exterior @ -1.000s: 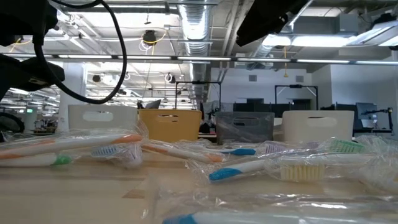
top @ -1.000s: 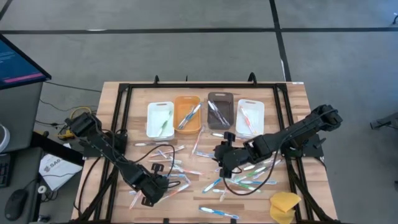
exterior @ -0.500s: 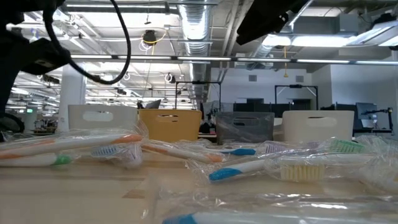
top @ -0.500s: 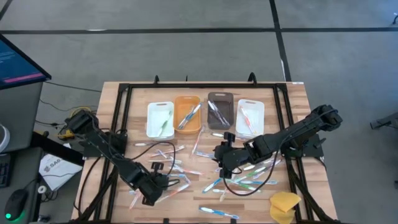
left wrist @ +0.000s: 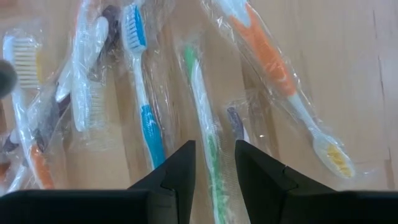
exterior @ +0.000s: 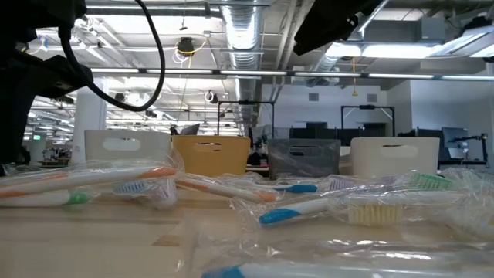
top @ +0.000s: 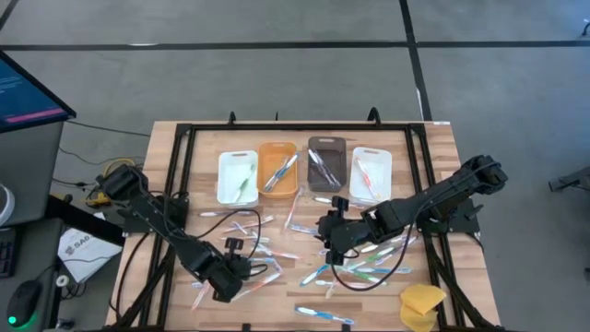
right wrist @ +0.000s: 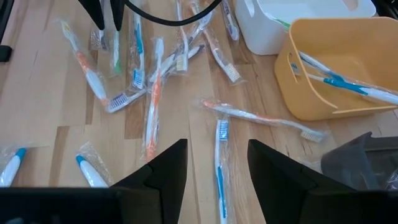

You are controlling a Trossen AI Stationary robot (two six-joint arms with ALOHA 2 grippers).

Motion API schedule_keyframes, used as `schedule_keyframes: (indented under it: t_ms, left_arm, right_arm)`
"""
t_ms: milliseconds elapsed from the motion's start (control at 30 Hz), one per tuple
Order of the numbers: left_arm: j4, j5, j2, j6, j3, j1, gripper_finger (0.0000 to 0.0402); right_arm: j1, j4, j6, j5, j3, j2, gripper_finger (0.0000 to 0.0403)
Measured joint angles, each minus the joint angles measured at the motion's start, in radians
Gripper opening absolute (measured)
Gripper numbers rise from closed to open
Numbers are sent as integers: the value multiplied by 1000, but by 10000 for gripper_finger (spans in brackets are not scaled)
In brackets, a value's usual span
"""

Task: Pick & Place Toothbrushes
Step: Put the green toothbrush into the left white bin

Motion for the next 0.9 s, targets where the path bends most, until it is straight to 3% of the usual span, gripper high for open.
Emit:
schedule_keyframes:
  t_ms: [900]
  left_arm:
    - [28, -5, 8, -17, -27, 6, 106]
  right_arm:
    - [0, 13, -8, 0, 0, 0, 160]
